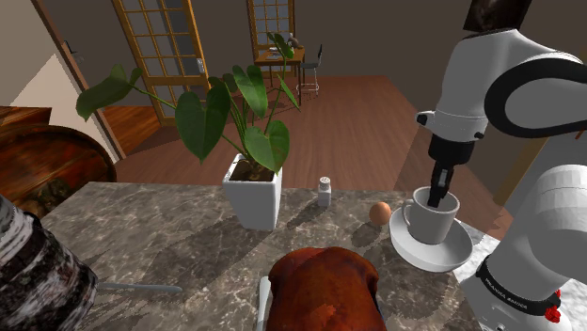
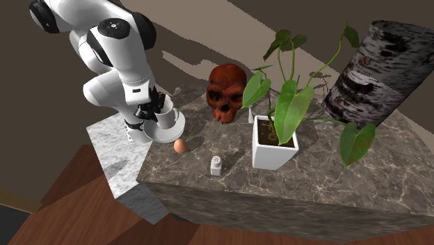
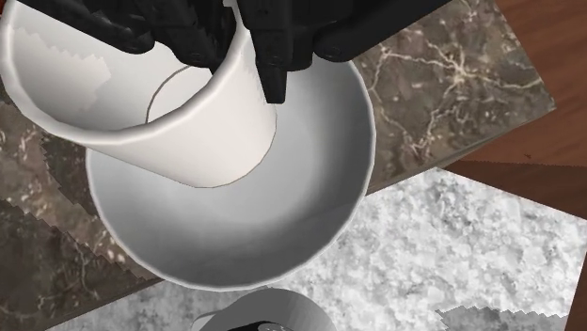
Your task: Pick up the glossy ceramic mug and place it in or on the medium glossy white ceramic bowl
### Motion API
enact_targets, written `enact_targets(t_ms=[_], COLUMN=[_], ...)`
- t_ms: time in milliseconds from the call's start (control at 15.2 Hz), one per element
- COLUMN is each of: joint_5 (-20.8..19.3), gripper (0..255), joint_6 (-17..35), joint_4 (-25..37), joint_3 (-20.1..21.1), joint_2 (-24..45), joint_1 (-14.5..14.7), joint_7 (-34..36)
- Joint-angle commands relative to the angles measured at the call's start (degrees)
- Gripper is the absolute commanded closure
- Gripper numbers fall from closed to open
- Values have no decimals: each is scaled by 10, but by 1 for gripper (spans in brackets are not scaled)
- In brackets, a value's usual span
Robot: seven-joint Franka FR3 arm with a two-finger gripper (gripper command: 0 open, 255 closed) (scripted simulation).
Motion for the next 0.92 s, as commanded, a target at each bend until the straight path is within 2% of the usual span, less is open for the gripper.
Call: enact_targets(t_ms=[0, 66, 132, 462, 726, 858], joint_5=[0, 0, 0, 0, -7, -7], gripper=[255, 255, 0, 0, 0, 0], joint_6=[0, 0, 0, 0, -60, -60], joint_4=[0, 0, 0, 0, 79, 79], joint_3=[0, 0, 0, 0, -7, -7], joint_2=[0, 0, 0, 0, 18, 18], joint_1=[0, 0, 0, 0, -4, -4], joint_7=[0, 0, 0, 0, 0, 0])
